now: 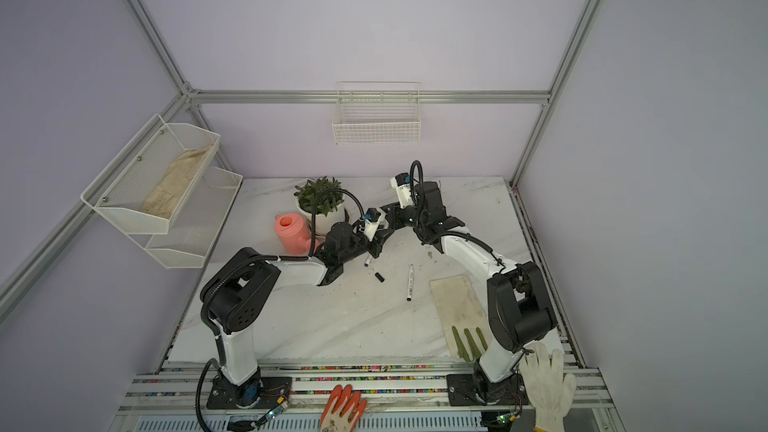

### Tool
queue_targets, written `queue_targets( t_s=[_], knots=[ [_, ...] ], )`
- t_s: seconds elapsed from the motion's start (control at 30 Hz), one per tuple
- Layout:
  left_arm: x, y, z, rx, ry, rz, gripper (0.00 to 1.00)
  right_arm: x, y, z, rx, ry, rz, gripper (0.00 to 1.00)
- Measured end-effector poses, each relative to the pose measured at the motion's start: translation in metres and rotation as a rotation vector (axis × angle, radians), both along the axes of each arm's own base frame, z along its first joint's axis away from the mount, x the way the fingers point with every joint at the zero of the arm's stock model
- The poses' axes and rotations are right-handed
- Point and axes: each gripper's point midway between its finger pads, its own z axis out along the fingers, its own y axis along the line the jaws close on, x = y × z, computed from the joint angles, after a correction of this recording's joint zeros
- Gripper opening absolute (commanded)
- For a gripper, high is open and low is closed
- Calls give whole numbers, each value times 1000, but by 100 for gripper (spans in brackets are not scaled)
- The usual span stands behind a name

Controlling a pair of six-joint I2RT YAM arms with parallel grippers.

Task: Insert pens into pen caps
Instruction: Put on the pen cap to the pen.

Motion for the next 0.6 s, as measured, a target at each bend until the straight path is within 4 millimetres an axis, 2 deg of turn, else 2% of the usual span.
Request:
queue_targets(
  t_s=[0.13, 0.27, 0.47, 0.53, 0.6],
  knots=[
    [1, 0, -1, 6, 2, 27, 0, 2, -4, -4, 0, 11, -17, 0],
    [-3, -2, 1, 8, 10, 14, 0, 1, -9, 1, 15, 18, -25, 0],
    [-26, -7, 38, -25, 5, -9, 0, -11, -22, 42, 126, 14, 17, 0],
    [-37, -5, 43, -34, 8, -7, 0, -18, -22, 47, 160, 38, 43, 0],
    [-46, -4, 36, -33, 35, -6, 0, -24, -20, 41, 178, 83, 65, 0]
  ],
)
